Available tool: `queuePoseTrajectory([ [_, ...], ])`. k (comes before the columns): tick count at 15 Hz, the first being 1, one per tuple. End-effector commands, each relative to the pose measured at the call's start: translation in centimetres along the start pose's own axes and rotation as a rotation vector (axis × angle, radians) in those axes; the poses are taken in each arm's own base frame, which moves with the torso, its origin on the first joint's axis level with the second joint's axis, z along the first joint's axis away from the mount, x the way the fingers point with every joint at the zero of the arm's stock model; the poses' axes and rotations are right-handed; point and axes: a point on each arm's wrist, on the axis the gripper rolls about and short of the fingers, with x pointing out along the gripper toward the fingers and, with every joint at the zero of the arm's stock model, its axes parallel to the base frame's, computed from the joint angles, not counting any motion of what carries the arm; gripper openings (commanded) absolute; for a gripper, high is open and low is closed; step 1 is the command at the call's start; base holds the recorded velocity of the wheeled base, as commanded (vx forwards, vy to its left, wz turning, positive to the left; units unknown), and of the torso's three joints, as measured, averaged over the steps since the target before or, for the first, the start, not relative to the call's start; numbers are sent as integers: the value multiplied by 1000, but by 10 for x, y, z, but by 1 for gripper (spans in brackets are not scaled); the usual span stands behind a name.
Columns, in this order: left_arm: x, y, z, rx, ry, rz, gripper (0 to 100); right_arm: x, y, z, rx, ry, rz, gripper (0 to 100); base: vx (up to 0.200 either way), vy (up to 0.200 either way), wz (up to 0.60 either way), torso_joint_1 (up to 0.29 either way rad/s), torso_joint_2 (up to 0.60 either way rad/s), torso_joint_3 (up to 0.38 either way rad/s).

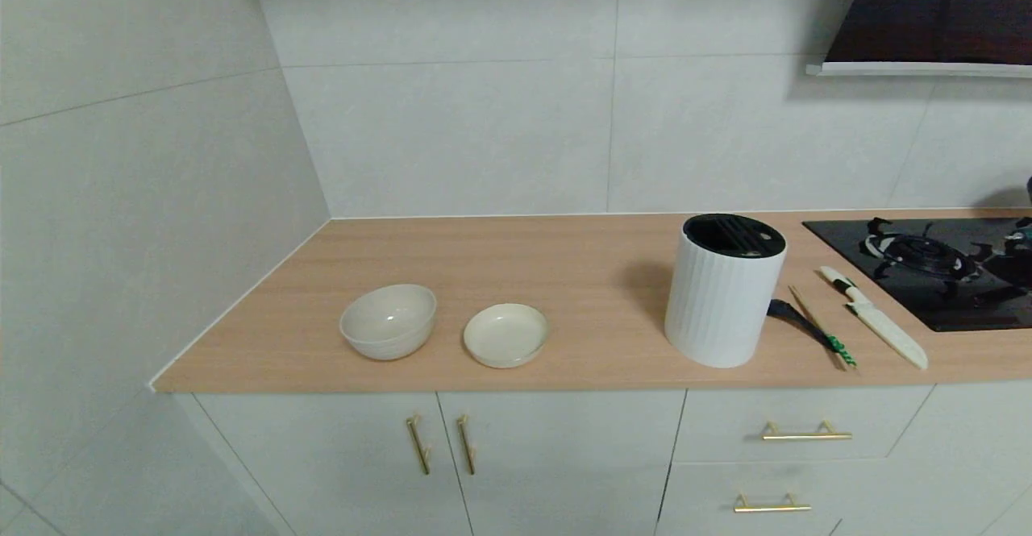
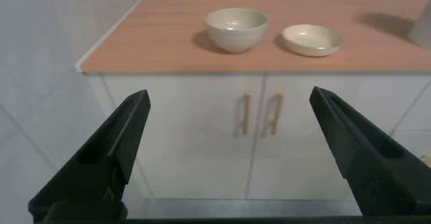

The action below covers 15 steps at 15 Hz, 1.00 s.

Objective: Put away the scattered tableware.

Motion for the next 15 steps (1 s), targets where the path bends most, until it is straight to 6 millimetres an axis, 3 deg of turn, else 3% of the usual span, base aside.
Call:
queuePoseTrajectory([
  [1,0,0,0,0,0,2,100,0,0,0,0,0,0,100,0,200,0,2,2,2],
  [12,0,0,0,0,0,2,100,0,0,0,0,0,0,100,0,200,0,2,4,0],
  [15,0,0,0,1,0,0,100,0,0,0,0,0,-1,100,0,0,0,0,0,0],
])
